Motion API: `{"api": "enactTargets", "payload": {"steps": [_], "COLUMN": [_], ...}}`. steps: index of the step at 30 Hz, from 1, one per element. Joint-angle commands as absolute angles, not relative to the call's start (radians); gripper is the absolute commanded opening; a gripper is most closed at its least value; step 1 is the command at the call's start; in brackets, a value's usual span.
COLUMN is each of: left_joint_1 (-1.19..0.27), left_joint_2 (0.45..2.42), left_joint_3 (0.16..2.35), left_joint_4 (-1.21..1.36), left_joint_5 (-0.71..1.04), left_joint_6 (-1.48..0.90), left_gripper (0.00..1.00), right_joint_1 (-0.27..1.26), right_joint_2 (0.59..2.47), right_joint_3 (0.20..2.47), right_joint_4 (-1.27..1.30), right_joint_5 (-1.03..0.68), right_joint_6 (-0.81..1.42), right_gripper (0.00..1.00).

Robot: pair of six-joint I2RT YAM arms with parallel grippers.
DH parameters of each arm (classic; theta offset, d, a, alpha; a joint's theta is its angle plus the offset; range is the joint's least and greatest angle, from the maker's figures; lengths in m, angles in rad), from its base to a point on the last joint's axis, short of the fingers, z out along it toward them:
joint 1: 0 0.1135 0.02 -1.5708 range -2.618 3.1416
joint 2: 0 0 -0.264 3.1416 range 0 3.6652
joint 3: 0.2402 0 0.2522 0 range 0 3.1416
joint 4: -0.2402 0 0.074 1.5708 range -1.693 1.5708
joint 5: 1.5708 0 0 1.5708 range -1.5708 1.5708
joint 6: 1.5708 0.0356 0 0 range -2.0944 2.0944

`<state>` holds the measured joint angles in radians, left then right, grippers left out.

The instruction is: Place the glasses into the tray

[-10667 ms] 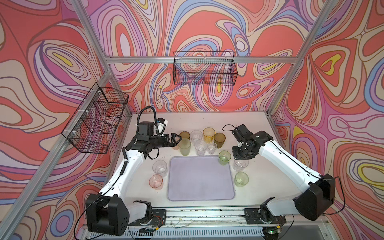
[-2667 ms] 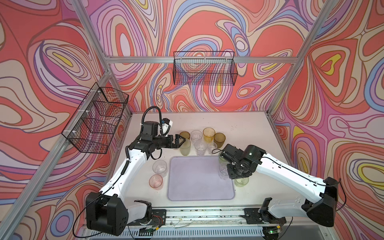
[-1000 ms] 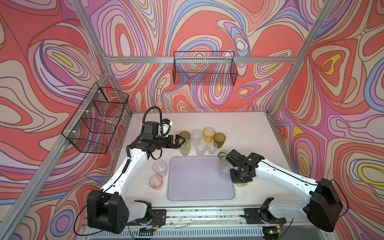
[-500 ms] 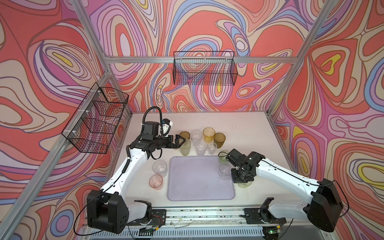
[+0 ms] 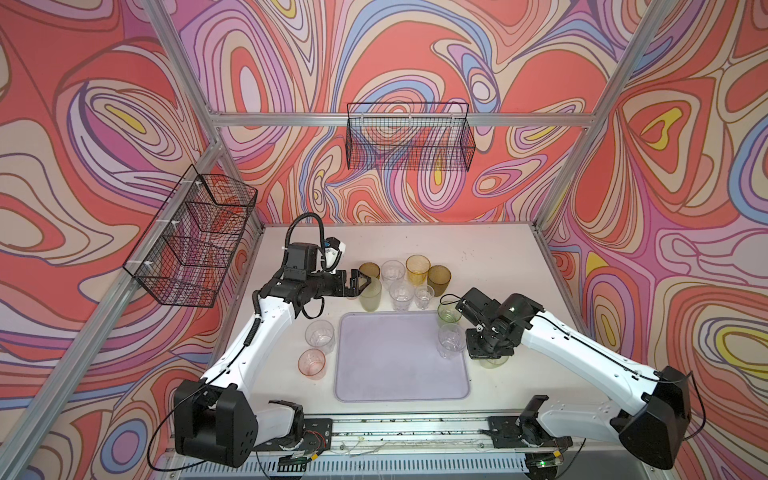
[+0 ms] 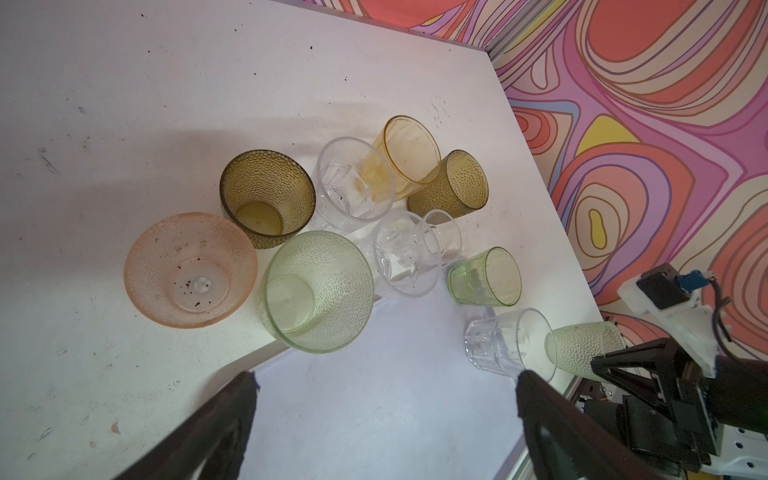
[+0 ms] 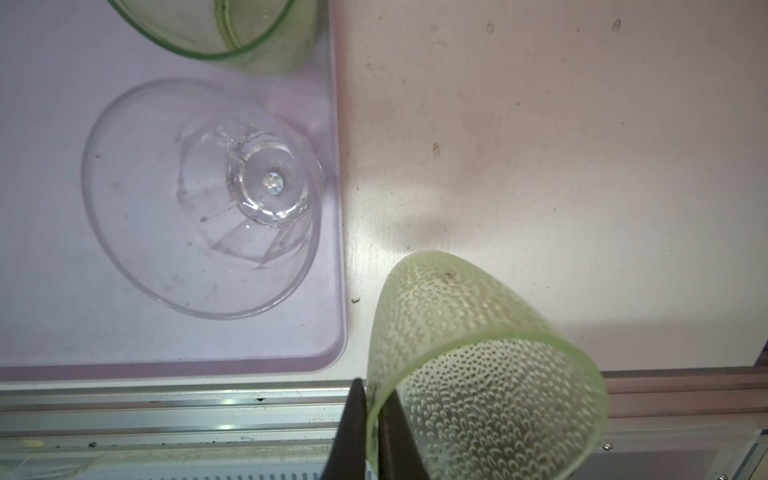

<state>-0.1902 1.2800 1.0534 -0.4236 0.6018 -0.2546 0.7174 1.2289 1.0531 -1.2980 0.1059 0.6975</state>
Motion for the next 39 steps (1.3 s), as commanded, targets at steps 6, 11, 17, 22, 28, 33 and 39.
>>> {"api": "enactTargets", "payload": {"steps": [6, 11, 17, 22, 28, 33, 39], "left_joint_1": [-0.195, -0.195, -0.194, -0.195, -0.194, -0.194, -0.195], "left_joint_2": [1.283, 1.285, 1.284, 1.282, 1.290, 1.289, 1.290], "left_joint_3": [1.079, 1.080, 1.081, 1.080, 1.086, 1.082, 1.083], "left_joint_4": [-0.434, -0.436, -0.436, -0.437, -0.438, -0.437, -0.437], "left_joint_5": [0.605, 0.609, 0.607, 0.604, 0.610, 0.607, 0.607], "left_joint_6": [-0.239, -0.240, -0.239, -0.237, -0.238, -0.238, -0.238], "left_gripper": [1.00, 1.00, 1.00, 1.00, 1.00, 1.00, 1.00], "right_joint_1": [0.822, 0.886, 0.964, 1.025, 1.040, 1.040, 1.041], "right_joint_2": [1.227, 1.233, 1.260, 1.311, 1.331, 1.343, 1.381], "right_joint_3": [1.069, 1.050, 1.053, 1.050, 1.019, 0.994, 0.983], "right_joint_4": [-1.312, -1.283, -1.250, -1.218, -1.167, -1.118, -1.077], "right_joint_5": [0.096, 0.095, 0.111, 0.113, 0.092, 0.078, 0.065], "right_joint_6": [0.802, 0.862, 0.918, 0.947, 0.936, 0.931, 0.923], "right_gripper": [0.00, 0.00, 0.00, 0.00, 0.00, 0.00, 0.00]}}
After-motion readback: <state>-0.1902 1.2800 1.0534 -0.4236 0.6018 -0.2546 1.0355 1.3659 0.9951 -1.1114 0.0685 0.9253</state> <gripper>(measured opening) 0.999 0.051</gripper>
